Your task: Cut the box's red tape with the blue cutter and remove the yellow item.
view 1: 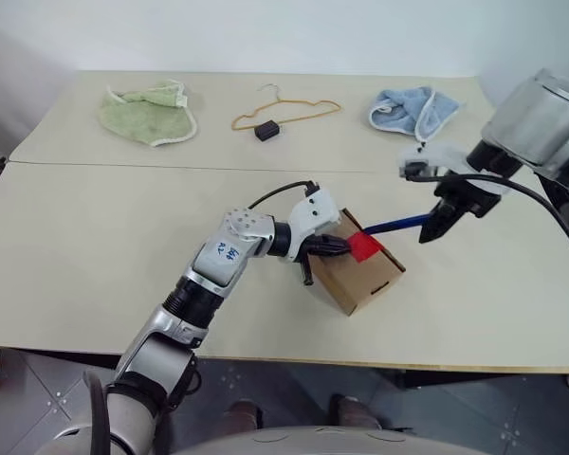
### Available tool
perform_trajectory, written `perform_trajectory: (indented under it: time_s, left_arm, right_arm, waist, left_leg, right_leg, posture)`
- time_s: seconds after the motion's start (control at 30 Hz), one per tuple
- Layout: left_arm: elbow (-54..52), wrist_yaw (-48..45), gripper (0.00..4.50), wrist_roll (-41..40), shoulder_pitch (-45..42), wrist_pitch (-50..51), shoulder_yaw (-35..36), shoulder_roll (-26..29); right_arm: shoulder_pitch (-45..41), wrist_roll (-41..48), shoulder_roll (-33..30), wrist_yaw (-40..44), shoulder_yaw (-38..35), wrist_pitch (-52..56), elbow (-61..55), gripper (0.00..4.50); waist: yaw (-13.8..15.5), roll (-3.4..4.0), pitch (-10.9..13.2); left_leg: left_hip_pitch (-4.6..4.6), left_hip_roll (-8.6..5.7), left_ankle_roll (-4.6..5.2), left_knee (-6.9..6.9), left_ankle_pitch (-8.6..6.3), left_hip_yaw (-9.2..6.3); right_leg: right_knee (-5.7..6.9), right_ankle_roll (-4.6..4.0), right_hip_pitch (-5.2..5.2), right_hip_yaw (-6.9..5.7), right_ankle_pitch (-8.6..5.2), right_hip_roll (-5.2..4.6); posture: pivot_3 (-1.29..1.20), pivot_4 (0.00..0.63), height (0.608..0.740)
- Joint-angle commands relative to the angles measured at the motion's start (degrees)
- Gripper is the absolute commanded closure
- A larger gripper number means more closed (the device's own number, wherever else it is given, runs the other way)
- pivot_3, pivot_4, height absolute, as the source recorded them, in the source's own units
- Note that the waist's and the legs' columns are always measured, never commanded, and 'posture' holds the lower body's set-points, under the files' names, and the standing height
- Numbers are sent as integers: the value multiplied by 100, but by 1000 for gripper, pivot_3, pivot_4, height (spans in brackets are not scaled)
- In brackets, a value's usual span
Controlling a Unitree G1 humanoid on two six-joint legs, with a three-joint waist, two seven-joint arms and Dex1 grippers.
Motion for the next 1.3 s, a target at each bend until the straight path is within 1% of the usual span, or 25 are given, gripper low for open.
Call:
perform_trajectory:
  time_s: [0.03,0.17,0.5,0.93,1.3]
  left_arm:
    - [267,-37,4500,241,337,377,-445,62]
    - [286,-52,4500,248,308,382,-433,108]
    - [206,-57,4500,241,325,445,-450,150]
    - [30,-32,4500,229,419,563,-445,227]
    - [13,-7,4500,221,418,592,-419,232]
  right_arm:
    - [88,179,-312,330,155,137,-514,4330]
    - [180,226,-449,330,134,287,-722,4330]
    - [266,177,-522,330,187,376,-787,4330]
    - [671,37,-927,330,130,452,-1211,4330]
    - [838,-141,-963,330,60,415,-1259,4330]
  waist:
    - [-6,0,0]
    - [-20,0,0]
    - [-25,1,-1]
    - [-23,2,-1]
    - [-27,4,-2]
  left_leg:
    - [0,0,1,0,-1,0]
    - [0,0,0,0,-1,1]
    - [1,0,-1,0,0,1]
    - [1,1,0,0,-1,1]
    - [2,1,0,0,0,1]
  right_leg:
    - [0,0,0,0,0,0]
    - [1,0,-1,0,0,0]
    - [4,0,-1,0,0,0]
    - [3,0,-2,1,0,0]
    - [5,0,-2,1,0,0]
  posture:
    - [0,150,740]
    - [0,150,740]
    - [0,150,740]
    - [0,150,740]
    - [0,150,740]
